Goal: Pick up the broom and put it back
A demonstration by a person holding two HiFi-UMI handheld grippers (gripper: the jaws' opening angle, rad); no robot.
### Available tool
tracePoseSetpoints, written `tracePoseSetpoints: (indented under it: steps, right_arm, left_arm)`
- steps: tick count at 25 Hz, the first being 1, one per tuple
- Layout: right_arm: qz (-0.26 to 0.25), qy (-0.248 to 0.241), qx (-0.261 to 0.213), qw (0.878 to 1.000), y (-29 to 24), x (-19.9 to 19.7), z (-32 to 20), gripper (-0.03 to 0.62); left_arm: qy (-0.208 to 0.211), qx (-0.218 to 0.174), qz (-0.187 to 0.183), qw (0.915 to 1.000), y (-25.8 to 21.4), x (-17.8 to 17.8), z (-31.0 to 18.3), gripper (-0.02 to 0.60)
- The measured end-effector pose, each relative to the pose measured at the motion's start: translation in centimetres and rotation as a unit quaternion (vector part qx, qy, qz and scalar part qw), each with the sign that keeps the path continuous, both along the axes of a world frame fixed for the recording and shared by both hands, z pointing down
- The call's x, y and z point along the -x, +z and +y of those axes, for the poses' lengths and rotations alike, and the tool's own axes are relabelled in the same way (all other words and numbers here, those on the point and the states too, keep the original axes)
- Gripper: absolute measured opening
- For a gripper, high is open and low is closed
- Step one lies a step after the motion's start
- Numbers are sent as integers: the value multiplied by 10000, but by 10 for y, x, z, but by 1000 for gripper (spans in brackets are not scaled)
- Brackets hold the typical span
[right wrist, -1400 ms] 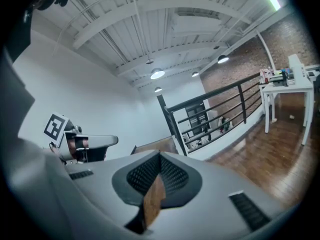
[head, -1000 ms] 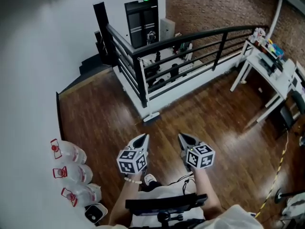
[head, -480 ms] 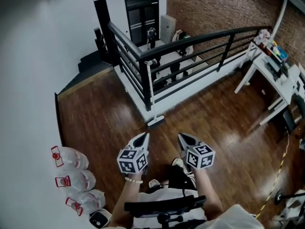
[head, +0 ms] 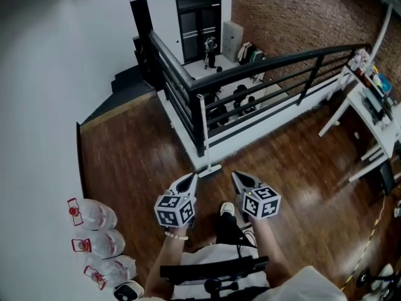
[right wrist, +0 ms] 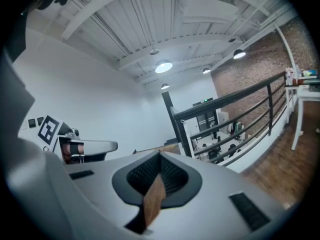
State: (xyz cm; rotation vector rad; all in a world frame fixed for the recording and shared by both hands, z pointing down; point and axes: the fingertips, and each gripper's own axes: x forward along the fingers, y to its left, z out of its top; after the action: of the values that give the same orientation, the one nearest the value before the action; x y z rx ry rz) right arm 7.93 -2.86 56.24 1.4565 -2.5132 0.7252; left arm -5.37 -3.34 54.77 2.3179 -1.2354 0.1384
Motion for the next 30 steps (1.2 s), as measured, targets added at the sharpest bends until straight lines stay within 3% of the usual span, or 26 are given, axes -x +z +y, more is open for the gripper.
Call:
tracePoseSetpoints:
  steps: [14, 24, 30]
  right_arm:
    - [-112, -825, -62, 9965, 3, -49, -188, 14]
    - [194, -1065, -149, 9940, 24, -28, -290, 48]
    - [530, -992, -27, 9937, 49, -3, -344, 197]
  left_arm:
    - [-664, 76, -95, 9977, -7, -59, -168, -3]
    - [-892, 206, -55, 9958, 10, -55, -235, -3]
    - [-823, 322, 119, 9960, 21, -43, -264, -3]
